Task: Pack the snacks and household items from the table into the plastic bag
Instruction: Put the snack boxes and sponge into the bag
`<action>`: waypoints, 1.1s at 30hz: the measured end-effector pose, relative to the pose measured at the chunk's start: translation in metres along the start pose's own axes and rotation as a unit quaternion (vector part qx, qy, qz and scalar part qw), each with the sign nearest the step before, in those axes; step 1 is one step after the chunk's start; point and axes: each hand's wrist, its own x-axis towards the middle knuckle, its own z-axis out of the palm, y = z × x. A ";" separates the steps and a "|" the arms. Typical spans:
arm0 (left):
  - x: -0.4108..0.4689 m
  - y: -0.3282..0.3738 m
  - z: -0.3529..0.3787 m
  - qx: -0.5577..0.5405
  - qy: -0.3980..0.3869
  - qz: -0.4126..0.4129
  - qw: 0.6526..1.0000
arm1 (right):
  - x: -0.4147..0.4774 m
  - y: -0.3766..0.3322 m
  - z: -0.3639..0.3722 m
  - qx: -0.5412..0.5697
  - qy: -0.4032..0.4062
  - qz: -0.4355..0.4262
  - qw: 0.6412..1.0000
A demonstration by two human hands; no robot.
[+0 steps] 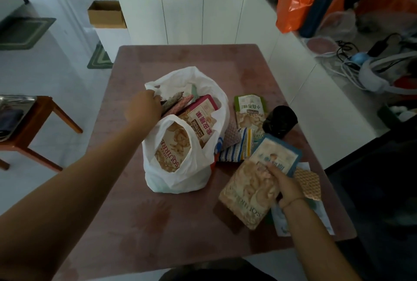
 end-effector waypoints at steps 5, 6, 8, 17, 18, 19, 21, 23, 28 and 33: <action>-0.003 -0.003 -0.011 -0.002 0.019 0.010 1.000 | -0.032 -0.098 0.050 0.126 -0.182 -0.104 0.970; -0.002 -0.003 -0.013 -0.018 0.017 0.013 1.000 | -0.037 -0.117 0.066 0.114 -0.227 -0.116 0.960; 0.002 -0.005 -0.018 -0.069 0.015 0.009 0.997 | -0.044 -0.141 0.106 0.037 -0.301 -0.122 0.945; 0.010 -0.014 -0.028 -0.234 0.022 -0.010 0.972 | -0.039 -0.129 0.246 -0.427 -0.383 0.030 0.819; 0.007 -0.014 -0.028 -0.237 0.023 -0.001 0.971 | -0.037 -0.130 0.255 -0.445 -0.359 0.018 0.820; 0.005 -0.014 -0.029 -0.232 0.022 0.013 0.972 | -0.036 -0.131 0.262 -0.457 -0.330 0.004 0.826; 0.005 -0.013 -0.029 -0.208 0.026 0.041 0.977 | -0.034 -0.135 0.276 -0.488 -0.280 -0.034 0.826; 0.007 -0.015 -0.031 -0.196 0.042 0.038 0.979 | -0.032 -0.137 0.291 -0.549 -0.259 -0.081 0.790; 0.011 -0.021 -0.034 -0.223 0.070 0.000 0.972 | -0.035 -0.145 0.312 -0.652 -0.221 -0.172 0.705; 0.011 -0.024 -0.035 -0.254 0.060 -0.008 0.965 | -0.014 -0.115 0.321 -0.731 -0.154 -0.301 0.592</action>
